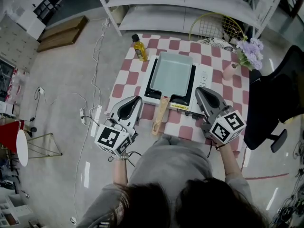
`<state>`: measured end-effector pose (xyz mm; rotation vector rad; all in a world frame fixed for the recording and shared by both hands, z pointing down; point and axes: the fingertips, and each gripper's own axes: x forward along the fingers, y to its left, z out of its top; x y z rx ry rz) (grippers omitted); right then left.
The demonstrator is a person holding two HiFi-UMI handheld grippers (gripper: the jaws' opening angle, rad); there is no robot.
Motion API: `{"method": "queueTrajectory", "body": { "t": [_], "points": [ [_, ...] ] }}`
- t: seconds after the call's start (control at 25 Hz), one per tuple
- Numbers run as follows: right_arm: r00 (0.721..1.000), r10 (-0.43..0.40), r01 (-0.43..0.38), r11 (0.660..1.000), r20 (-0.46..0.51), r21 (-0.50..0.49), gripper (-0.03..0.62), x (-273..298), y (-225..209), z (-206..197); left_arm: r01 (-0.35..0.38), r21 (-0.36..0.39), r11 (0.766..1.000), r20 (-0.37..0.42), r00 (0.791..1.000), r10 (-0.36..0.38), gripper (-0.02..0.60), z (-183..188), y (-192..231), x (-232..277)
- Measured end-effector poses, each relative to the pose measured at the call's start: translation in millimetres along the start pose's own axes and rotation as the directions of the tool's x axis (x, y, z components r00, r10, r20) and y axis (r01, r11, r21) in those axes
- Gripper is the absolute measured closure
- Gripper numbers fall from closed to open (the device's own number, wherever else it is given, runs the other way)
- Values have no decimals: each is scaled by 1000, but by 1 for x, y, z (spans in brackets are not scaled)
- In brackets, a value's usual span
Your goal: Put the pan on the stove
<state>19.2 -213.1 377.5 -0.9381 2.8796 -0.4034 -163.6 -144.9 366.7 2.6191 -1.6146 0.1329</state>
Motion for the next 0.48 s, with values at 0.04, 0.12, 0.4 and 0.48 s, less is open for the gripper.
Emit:
{"method": "queueTrajectory", "body": {
  "t": [0.04, 0.12, 0.4, 0.48],
  "points": [
    [1000, -1, 1, 1000, -1, 0, 571, 0, 0, 0, 1, 0, 1000, -4, 1000, -1, 545, -1, 0, 0],
    [1000, -3, 3, 1000, 0, 1, 571, 0, -1, -2, 6, 0, 1000, -11, 1000, -6, 545, -3, -1, 0],
    [1000, -7, 7, 1000, -11, 4, 571, -1, -1, -9, 13, 0, 1000, -25, 1000, -13, 546, -9, -3, 1],
    [1000, -4, 4, 1000, -15, 6, 571, -2, 0, -11, 9, 1, 1000, -26, 1000, -9, 546, -10, -4, 0]
  ]
}}
